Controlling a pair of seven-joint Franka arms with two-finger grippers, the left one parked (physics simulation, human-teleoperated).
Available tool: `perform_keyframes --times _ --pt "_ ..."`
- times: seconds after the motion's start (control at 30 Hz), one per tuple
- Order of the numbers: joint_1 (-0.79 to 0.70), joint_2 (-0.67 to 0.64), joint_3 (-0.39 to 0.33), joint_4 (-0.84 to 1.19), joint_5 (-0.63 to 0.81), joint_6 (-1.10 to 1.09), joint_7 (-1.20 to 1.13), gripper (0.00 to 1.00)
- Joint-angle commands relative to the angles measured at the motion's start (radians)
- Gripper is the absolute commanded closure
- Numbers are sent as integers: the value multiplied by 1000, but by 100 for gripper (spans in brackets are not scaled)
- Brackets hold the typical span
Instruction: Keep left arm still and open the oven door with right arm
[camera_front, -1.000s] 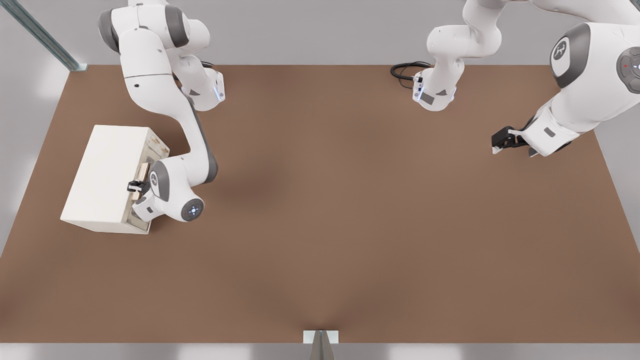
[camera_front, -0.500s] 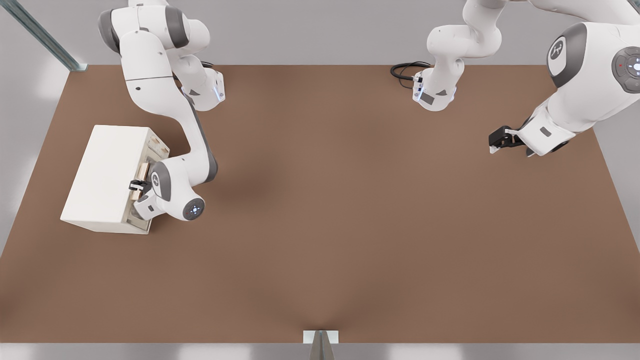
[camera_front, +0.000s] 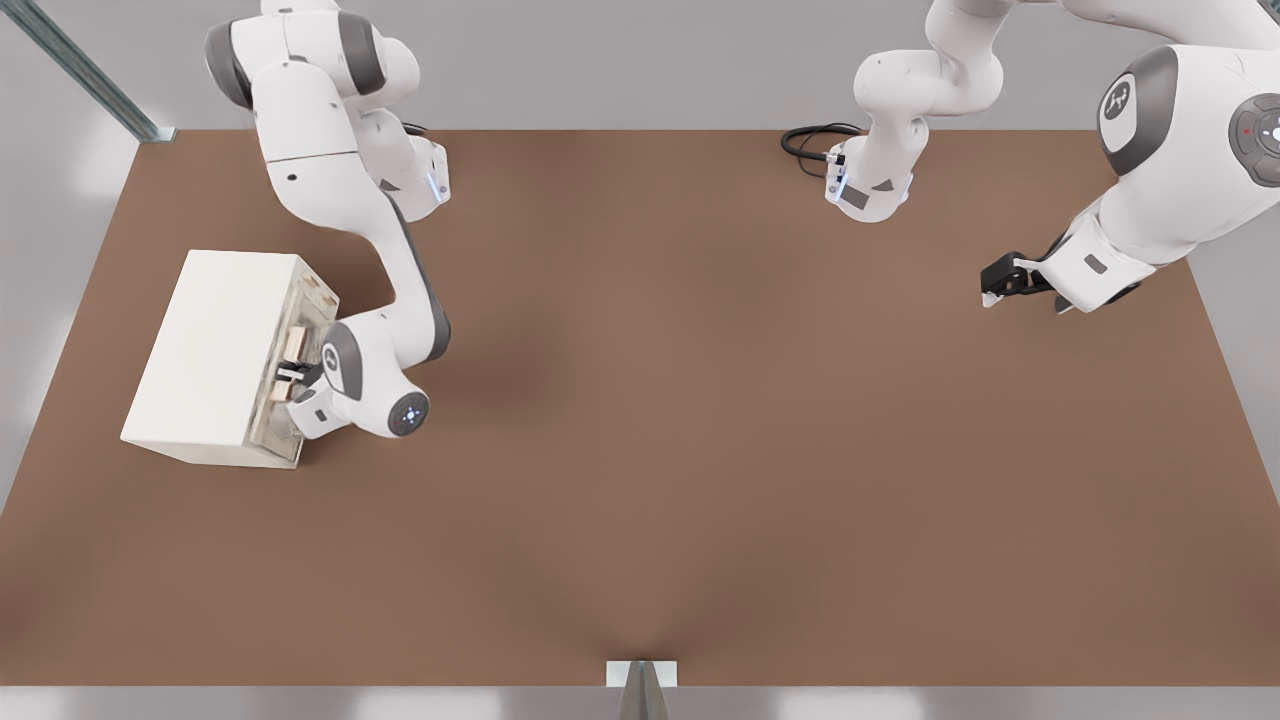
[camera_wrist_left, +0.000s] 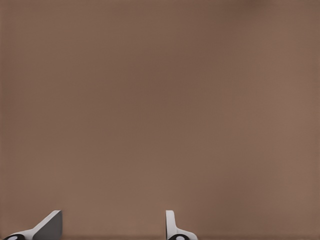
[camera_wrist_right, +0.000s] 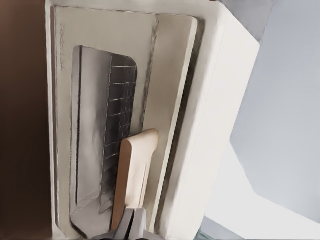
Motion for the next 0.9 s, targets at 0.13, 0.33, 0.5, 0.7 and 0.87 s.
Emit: perform_keyframes --times 0.13,0.33,0.5,0.7,0.87 --pt "-42 -115 22 168 414 -40 -114 79" --pt "-282 -228 35 475 765 -186 -516 0" --pt "-311 -242 38 483 744 -102 -756 0" --pt "-317 -237 38 480 734 -103 -757 0" --pt "-317 -237 38 480 733 -103 -757 0"
